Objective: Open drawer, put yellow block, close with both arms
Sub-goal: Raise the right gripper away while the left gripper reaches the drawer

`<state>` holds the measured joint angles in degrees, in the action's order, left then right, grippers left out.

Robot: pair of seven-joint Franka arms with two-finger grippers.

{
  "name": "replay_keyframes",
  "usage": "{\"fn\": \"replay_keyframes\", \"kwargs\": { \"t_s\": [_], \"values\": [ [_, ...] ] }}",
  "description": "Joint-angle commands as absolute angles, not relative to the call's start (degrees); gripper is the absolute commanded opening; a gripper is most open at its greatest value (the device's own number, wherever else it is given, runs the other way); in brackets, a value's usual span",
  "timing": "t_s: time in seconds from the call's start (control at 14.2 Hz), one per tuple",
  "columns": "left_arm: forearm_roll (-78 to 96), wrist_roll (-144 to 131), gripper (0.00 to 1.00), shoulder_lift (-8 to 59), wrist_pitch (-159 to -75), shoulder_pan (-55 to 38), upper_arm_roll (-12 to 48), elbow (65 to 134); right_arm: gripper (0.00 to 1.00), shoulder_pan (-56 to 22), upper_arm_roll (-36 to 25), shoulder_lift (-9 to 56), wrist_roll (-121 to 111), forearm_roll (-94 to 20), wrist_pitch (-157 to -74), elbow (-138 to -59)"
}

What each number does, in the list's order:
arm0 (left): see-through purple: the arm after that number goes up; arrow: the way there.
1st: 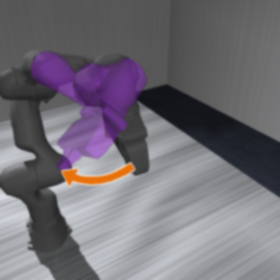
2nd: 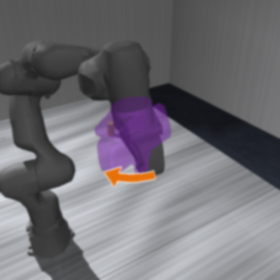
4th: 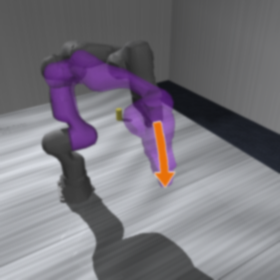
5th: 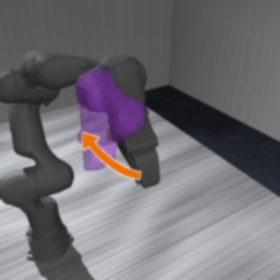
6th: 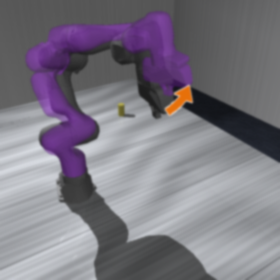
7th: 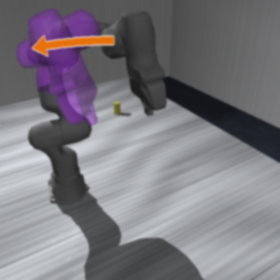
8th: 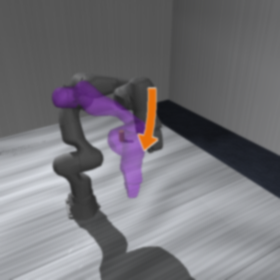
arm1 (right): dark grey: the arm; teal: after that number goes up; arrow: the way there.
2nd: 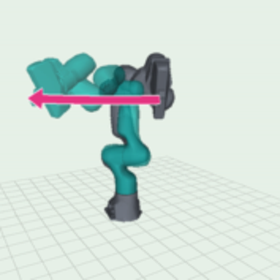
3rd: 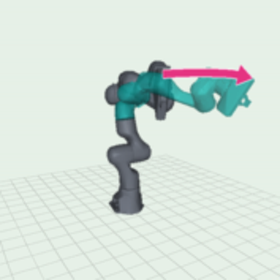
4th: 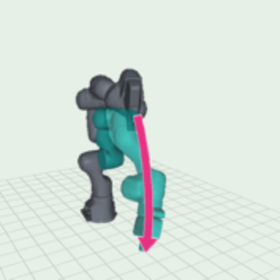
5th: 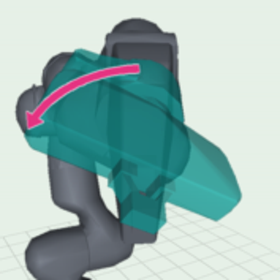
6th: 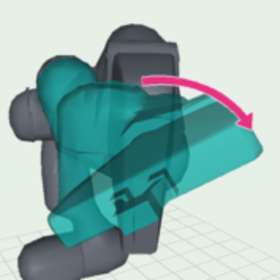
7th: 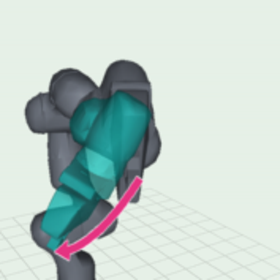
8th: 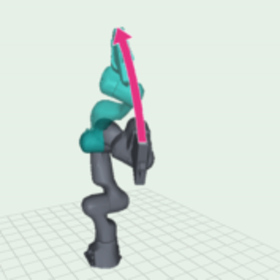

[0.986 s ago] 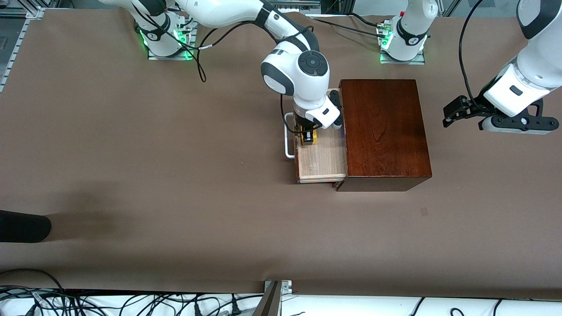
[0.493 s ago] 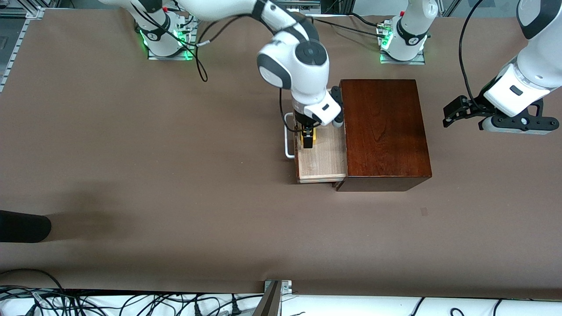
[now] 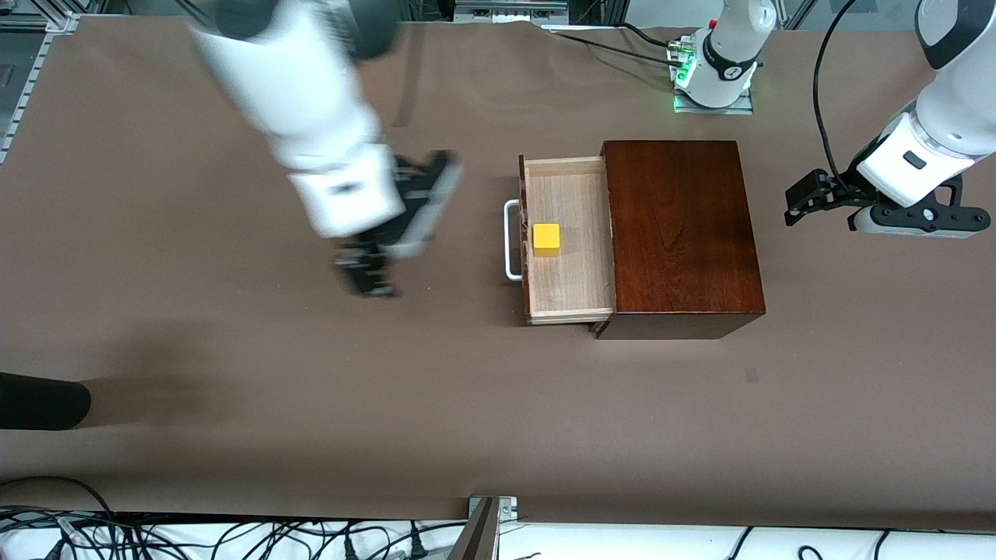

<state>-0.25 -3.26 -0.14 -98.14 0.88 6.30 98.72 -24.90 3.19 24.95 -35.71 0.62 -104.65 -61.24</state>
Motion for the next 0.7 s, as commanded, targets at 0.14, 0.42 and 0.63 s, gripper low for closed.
{"fn": "replay_keyframes", "kwargs": {
  "t_s": [0.14,0.42,0.63],
  "values": [
    [1.1,-1.8,1.00,0.4,-95.8,0.9,6.6,96.9,1.00,-11.6,3.7,5.4,-33.8,-3.2,-104.8,-85.9],
    [2.9,15.3,1.00,2.5,-88.9,-1.4,9.6,91.3,1.00,-9.1,0.1,-0.8,-26.9,-3.1,-100.0,-92.4],
    [9.4,21.6,1.00,4.9,-85.3,-4.1,13.7,90.8,1.00,-9.1,-4.6,-0.8,-24.7,-2.7,-97.9,-93.0]
  ]
}}
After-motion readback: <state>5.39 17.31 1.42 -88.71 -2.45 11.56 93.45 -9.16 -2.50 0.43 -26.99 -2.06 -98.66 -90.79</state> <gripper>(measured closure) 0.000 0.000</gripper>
